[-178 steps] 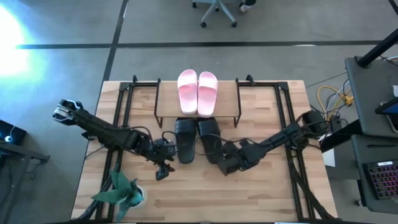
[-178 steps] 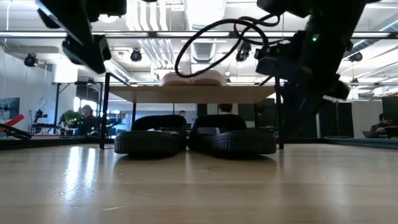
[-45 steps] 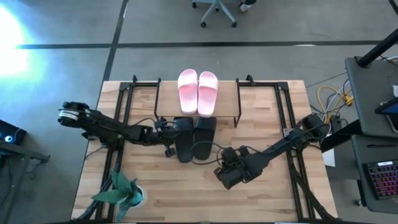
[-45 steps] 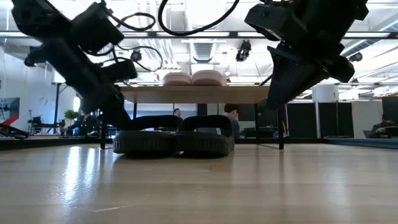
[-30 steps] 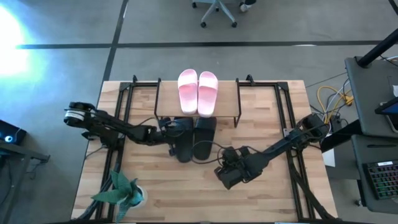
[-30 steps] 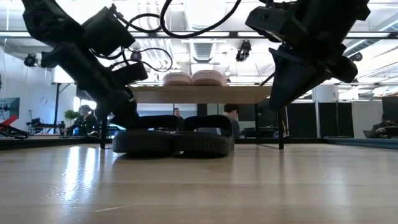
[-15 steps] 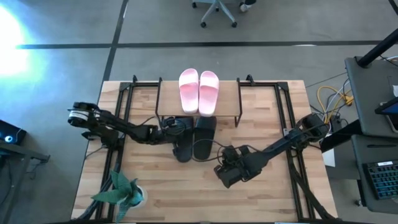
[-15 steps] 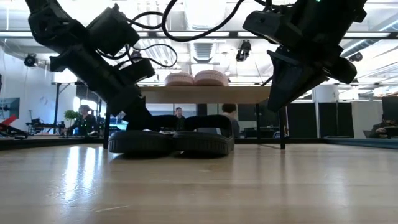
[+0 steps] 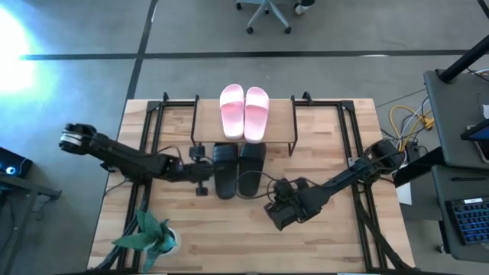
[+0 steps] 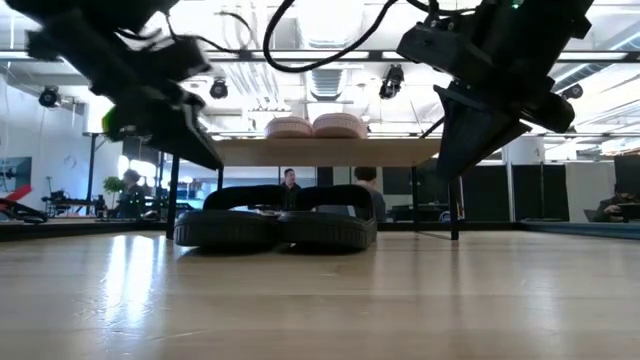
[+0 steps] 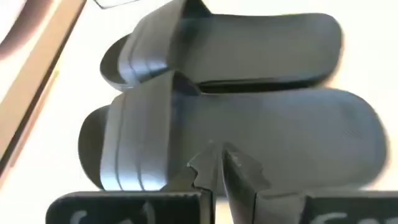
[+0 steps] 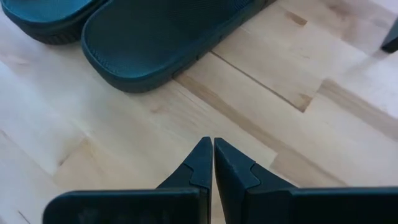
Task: Pick and place slides into the shelf
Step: Adjust the black slide under the shelf
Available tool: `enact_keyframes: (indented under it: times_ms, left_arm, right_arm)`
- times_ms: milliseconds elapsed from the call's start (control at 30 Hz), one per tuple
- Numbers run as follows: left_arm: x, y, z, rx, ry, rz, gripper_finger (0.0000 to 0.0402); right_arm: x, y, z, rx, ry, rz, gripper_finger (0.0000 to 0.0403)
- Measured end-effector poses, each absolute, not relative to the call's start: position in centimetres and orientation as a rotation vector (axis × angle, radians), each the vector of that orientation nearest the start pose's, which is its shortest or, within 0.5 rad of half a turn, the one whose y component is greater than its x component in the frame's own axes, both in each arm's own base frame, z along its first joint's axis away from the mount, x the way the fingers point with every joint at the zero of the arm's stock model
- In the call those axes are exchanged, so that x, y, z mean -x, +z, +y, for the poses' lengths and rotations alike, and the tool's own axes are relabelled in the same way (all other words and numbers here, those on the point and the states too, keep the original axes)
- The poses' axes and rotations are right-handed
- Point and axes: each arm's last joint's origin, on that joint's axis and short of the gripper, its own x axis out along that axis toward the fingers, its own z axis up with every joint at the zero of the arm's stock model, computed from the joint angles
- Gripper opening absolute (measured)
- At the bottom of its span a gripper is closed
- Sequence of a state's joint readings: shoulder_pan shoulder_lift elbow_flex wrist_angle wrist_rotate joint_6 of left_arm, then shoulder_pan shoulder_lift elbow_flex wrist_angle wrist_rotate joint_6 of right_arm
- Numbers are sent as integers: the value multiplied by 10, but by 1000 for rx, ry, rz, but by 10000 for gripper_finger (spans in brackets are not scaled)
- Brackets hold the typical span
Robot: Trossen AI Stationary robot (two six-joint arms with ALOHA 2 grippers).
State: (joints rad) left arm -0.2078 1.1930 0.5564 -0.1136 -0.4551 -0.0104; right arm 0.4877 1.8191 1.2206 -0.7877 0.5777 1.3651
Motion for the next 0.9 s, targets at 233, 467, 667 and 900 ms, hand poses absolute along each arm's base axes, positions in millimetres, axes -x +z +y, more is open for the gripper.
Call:
enact_keyframes:
  times_ms: [233, 467, 667, 900]
  left_arm:
    - [-217, 165, -54, -349, 172, 853, 8]
    - [-229, 138, -57, -459, 278, 951, 8]
    - [-240, 131, -55, -480, 316, 977, 8]
    - [-244, 130, -55, -488, 334, 984, 8]
  right_arm:
    - [-303, 180, 142, -464, -814, 895, 9]
    - [-303, 179, 142, -464, -819, 898, 9]
    - [-302, 179, 142, -466, -817, 905, 9]
    - [-302, 179, 142, -458, -816, 910, 9]
